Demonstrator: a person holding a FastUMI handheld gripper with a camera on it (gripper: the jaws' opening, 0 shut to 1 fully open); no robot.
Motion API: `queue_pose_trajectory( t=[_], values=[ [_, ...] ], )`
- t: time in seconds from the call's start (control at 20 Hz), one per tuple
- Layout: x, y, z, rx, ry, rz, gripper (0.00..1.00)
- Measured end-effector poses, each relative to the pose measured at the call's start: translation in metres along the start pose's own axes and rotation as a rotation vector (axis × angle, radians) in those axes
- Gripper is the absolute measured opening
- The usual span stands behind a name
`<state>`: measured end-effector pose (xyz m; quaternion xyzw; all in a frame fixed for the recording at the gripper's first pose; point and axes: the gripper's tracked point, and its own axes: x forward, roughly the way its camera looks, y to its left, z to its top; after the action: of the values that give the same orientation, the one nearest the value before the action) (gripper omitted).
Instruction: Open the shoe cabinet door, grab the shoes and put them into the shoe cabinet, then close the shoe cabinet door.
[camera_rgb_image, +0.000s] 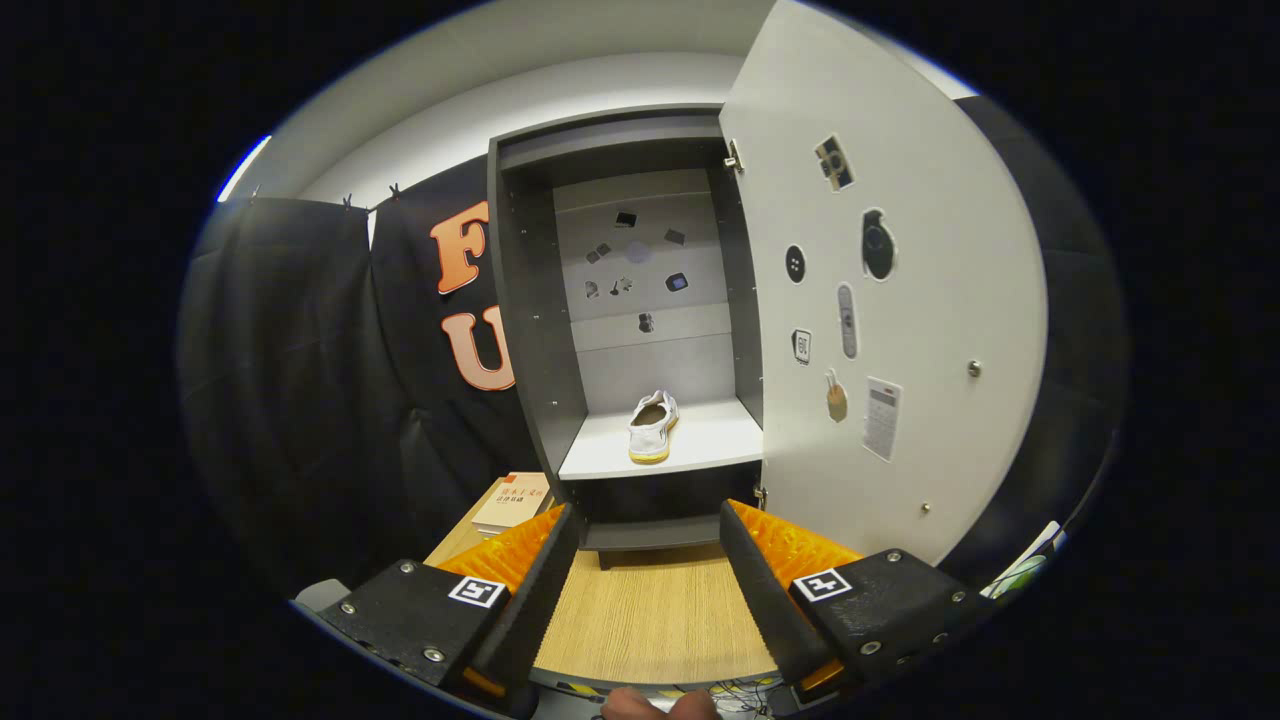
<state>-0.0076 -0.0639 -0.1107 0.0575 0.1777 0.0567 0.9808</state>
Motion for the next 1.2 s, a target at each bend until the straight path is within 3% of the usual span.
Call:
queue_pose_trajectory(
  t=[0.55, 0.85, 1.2],
  values=[
    [-0.077, -0.112, 0.015, 0.049, -0.050, 0.029, 0.91],
    [-0.080, -0.181, 0.022, 0.049, -0.063, -0.019, 0.91],
    [-0.065, -0.222, 0.025, 0.060, -0.068, -0.046, 0.92]
  ],
)
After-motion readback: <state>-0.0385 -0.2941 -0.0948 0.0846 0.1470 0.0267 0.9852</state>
